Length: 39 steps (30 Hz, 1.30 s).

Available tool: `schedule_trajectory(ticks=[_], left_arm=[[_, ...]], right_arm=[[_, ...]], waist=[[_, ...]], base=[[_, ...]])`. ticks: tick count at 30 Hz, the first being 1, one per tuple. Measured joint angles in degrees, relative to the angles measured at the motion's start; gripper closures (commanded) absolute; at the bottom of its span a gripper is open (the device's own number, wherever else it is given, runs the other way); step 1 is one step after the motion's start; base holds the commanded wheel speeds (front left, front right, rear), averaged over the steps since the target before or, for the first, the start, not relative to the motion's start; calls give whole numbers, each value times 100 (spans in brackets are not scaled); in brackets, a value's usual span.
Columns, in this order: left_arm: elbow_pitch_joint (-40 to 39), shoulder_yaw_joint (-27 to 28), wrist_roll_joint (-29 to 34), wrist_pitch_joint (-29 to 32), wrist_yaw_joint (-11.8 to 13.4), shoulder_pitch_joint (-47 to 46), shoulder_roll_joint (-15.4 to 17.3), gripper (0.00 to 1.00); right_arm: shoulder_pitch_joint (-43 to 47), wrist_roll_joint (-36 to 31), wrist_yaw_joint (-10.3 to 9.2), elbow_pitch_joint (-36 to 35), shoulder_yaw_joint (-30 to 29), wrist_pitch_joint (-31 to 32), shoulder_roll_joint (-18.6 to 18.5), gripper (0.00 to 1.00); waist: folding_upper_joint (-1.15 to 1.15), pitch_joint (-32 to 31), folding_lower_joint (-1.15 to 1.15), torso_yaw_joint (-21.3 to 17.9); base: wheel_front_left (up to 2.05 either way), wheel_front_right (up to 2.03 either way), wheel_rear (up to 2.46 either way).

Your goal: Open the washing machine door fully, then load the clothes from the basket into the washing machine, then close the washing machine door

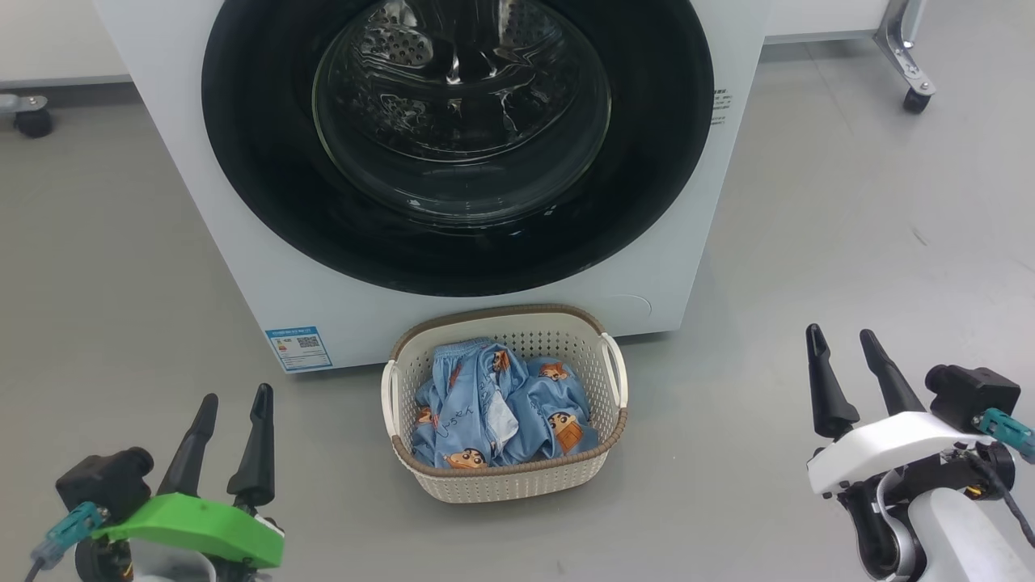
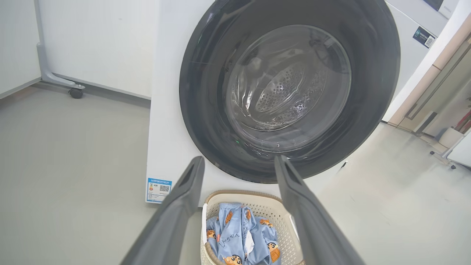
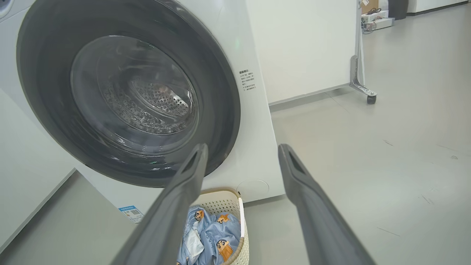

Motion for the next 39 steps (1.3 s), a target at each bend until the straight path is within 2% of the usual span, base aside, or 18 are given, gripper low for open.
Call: schedule_trajectory(ticks=[20, 29, 39], left_arm=[[87, -145, 1371, -413, -25, -46, 9, 0], [146, -94, 1412, -419, -25, -57, -10, 0], [268, 163, 1471, -419, -25, -59, -89, 0]], right_arm=[[-247, -1259, -111, 151, 489, -379, -237, 0], [-252, -1281, -112, 202, 515, -403, -240, 0], [-269, -1230, -302, 280, 314, -403, -188, 0]], waist=[[0, -45, 0, 19], [0, -50, 0, 23], [0, -44, 0, 27]], base=[[0, 0, 0], [0, 0, 0], [0, 0, 0]])
